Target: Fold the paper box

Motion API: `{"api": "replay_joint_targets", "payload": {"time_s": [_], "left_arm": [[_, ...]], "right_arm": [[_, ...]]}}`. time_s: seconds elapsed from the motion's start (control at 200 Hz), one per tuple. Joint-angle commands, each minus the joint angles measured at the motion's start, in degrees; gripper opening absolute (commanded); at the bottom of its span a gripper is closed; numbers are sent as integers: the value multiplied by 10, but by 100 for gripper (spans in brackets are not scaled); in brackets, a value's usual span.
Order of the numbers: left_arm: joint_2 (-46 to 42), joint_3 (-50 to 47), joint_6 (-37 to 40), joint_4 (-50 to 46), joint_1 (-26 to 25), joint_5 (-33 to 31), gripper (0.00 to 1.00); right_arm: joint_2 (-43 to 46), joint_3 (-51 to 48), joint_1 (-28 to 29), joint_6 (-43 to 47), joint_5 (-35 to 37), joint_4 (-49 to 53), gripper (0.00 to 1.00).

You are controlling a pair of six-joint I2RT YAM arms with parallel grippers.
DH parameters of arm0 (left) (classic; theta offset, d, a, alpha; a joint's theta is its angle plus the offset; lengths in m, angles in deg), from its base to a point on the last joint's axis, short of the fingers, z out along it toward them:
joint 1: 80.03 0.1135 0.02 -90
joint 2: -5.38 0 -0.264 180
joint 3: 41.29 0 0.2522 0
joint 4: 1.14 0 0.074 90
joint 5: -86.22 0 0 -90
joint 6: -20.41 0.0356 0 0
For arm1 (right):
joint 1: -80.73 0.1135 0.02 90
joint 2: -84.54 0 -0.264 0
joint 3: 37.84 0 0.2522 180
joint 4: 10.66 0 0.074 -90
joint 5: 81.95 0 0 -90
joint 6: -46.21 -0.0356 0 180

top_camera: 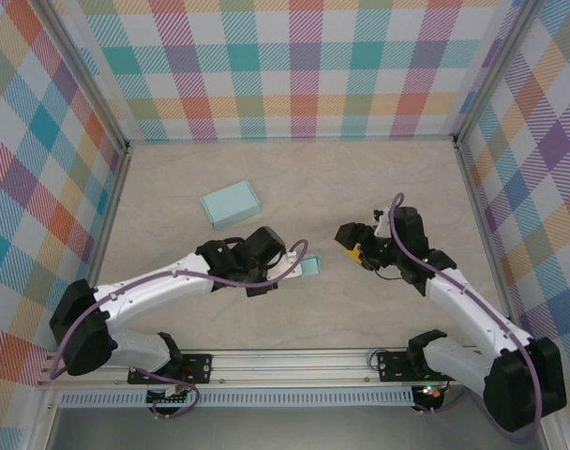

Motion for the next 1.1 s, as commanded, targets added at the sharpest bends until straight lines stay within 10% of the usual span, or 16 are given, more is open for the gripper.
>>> {"api": "replay_joint_targets", "payload": {"time_s": [0.0, 0.295, 0.535, 1.094], "left_arm": [[42, 41, -2, -94, 22, 85, 22], [140, 118, 40, -141, 65, 142, 27], [159, 139, 60, -105, 88, 129, 60], [8, 43, 30, 20, 94, 110, 98]], "right_arm": [[21, 27, -2, 98, 26, 74, 71], [-7, 84, 17, 263, -34, 135, 69], [-34, 83, 40, 292, -8, 124, 67], [-79, 129, 64, 367, 31, 148, 61]]}}
